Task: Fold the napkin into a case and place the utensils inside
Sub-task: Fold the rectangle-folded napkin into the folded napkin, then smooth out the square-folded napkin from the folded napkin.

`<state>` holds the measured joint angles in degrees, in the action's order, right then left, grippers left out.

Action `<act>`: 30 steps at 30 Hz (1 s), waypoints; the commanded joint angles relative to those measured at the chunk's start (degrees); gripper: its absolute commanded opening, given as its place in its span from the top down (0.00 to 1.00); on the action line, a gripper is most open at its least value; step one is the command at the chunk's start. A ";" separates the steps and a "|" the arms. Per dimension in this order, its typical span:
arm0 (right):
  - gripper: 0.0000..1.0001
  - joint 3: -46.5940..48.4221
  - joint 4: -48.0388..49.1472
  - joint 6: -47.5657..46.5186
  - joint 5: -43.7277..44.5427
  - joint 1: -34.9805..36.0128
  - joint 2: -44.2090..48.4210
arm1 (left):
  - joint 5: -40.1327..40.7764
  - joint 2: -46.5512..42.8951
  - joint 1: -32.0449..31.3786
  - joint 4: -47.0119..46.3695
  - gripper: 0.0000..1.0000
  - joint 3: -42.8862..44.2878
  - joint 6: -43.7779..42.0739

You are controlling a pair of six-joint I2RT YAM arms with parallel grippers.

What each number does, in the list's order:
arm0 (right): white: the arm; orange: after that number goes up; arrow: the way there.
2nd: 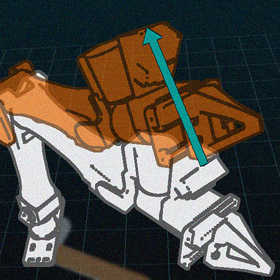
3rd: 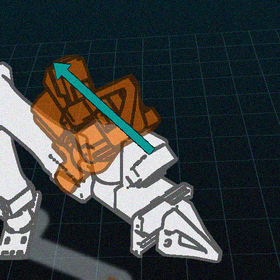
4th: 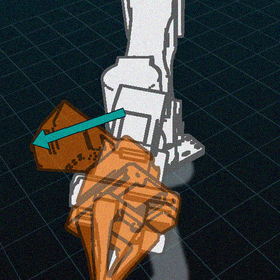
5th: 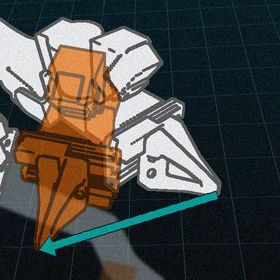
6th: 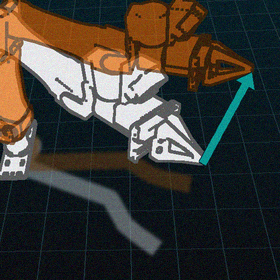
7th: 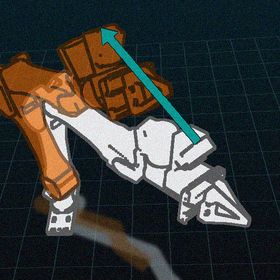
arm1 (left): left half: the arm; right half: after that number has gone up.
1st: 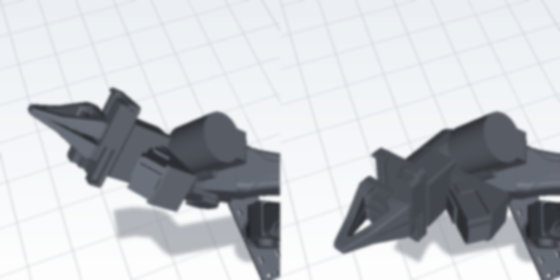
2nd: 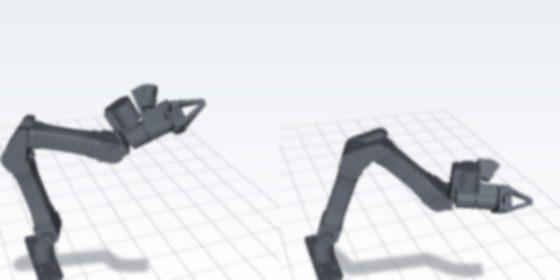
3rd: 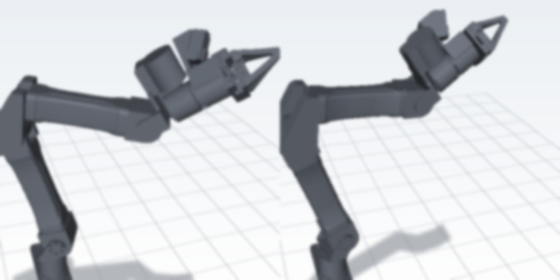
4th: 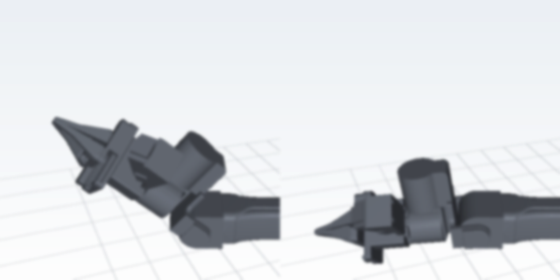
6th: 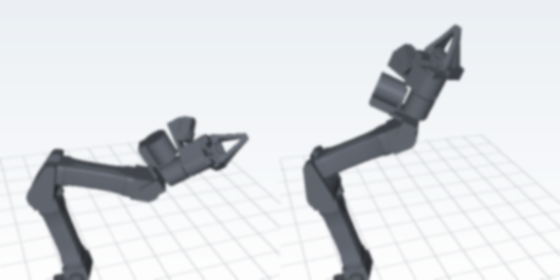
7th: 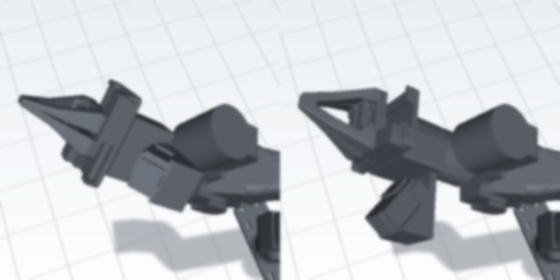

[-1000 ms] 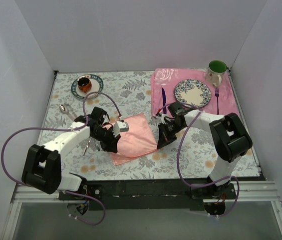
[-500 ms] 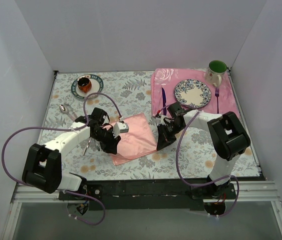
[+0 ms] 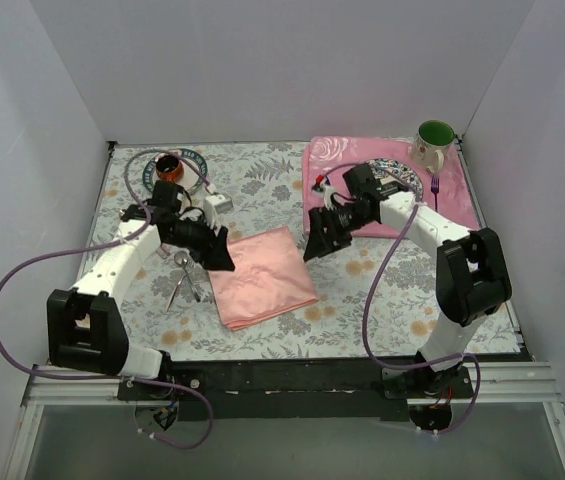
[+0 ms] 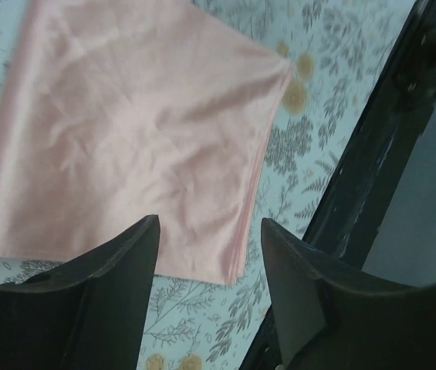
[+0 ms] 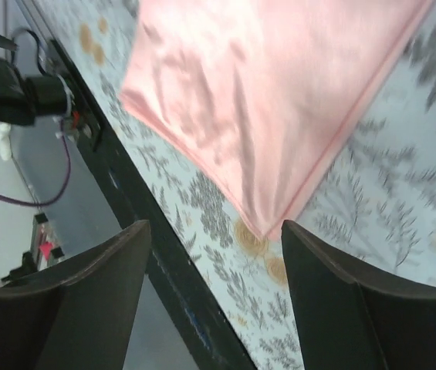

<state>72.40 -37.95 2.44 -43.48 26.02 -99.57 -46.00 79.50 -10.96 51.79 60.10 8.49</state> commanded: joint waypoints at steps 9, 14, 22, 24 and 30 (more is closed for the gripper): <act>0.20 14.00 18.35 13.91 -11.71 0.61 -10.91 | -22.73 14.01 12.89 -10.46 0.38 6.18 23.84; 0.20 9.51 20.64 12.94 -9.52 2.63 -10.64 | -24.66 14.97 14.65 -22.94 0.39 0.12 36.05; 0.18 13.99 30.11 22.34 -6.71 5.97 -16.88 | -23.44 22.87 15.00 -28.32 0.40 0.02 42.65; 0.16 15.22 34.95 26.19 -6.35 7.29 -18.90 | -23.18 24.11 15.00 -30.60 0.40 0.46 44.24; 0.15 19.70 40.93 31.30 -5.12 10.10 -24.88 | -21.59 29.21 15.00 -32.45 0.40 2.48 46.35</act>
<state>87.92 -5.04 28.47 -49.21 34.35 -122.37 -67.88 107.35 3.95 22.15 60.60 52.64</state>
